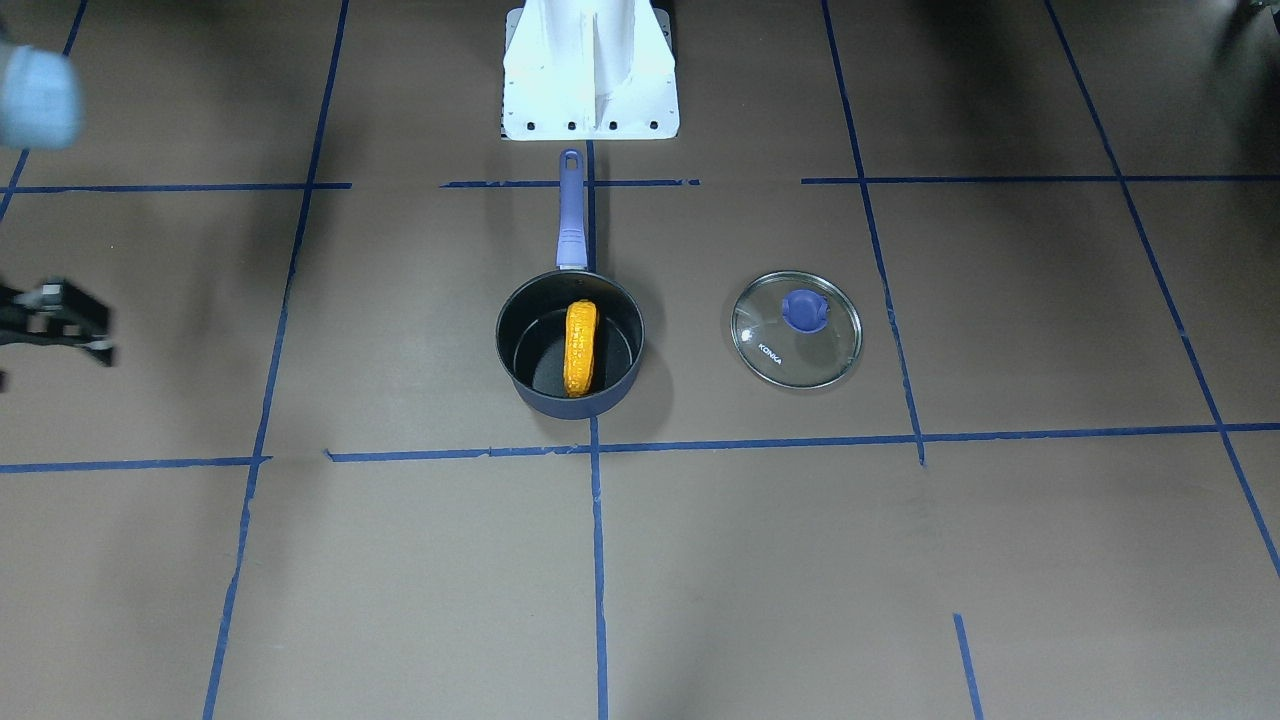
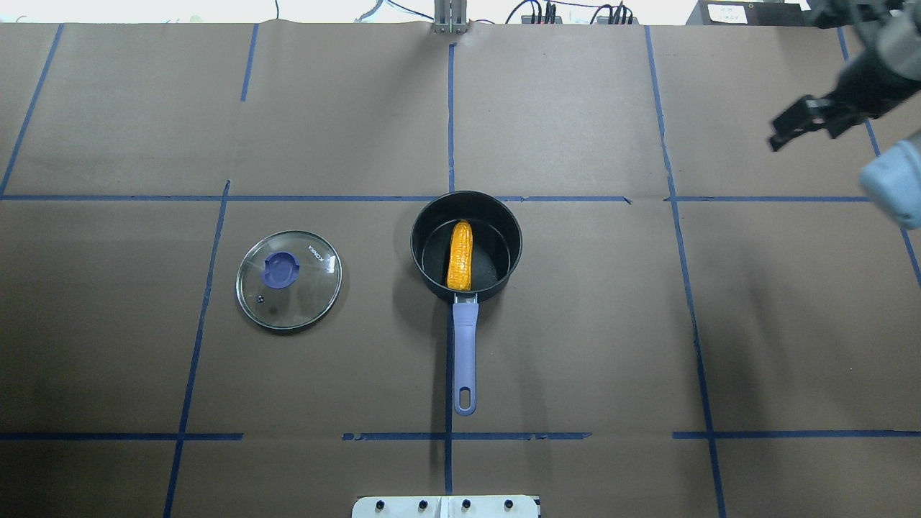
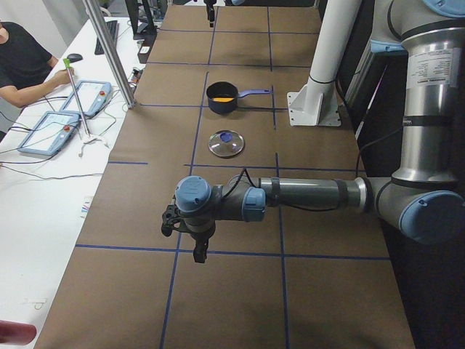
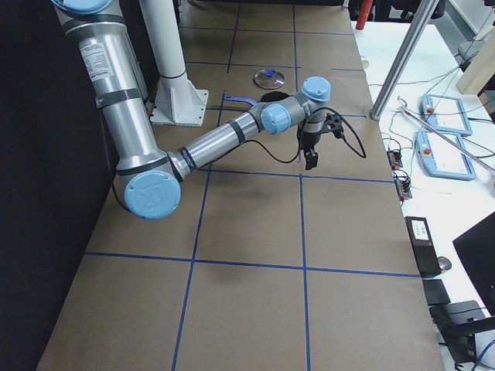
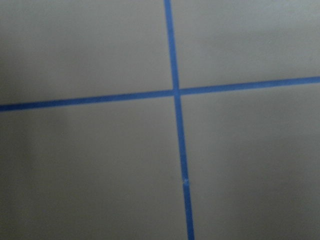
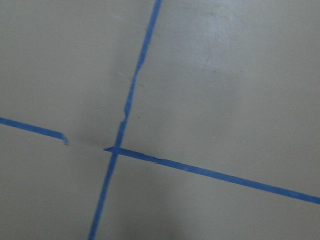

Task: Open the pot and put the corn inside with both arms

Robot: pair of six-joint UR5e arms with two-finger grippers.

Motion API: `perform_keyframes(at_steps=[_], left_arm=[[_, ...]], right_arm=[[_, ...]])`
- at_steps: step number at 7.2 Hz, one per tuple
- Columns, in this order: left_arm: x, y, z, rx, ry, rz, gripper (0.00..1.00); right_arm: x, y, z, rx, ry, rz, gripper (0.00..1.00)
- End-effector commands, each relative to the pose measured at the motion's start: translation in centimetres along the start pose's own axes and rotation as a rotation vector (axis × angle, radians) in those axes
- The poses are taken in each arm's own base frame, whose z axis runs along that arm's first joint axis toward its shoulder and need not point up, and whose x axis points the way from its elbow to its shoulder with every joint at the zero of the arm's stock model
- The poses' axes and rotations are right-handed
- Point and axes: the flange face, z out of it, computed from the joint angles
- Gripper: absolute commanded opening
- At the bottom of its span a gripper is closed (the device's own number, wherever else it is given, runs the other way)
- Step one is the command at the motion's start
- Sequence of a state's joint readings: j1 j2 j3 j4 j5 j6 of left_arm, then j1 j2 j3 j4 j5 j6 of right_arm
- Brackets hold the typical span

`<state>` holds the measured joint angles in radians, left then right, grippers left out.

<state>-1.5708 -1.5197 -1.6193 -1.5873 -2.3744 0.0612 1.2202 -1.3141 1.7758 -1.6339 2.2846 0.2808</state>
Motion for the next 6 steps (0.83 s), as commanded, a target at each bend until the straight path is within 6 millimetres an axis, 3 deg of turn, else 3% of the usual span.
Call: perform_keyframes(at_steps=[1, 2, 4, 5, 6], left_arm=[[0.2, 0.3, -0.4, -0.018, 0.001, -0.023, 1.0], [1.1, 0.3, -1.3, -0.016, 0.001, -0.022, 1.0], [0.4, 0.9, -0.5, -0.05, 0.006, 0.035, 1.0], [-0.1, 1.6, -0.1, -0.057, 0.005, 0.026, 1.0], [-0.1, 1.6, -0.1, -0.057, 0.006, 0.026, 1.0]], right_arm=[[10.5, 4.2, 0.9, -0.047, 0.006, -0.007, 1.0], [15.2, 5.8, 1.0, -0.058, -0.012, -0.016, 1.0], [26.9, 9.4, 0.8, -0.054, -0.081, -0.006, 1.0], [29.1, 10.4, 0.8, -0.05, -0.092, 0.018, 1.0], [29.7, 10.6, 0.9, -0.062, -0.058, 0.017, 1.0]])
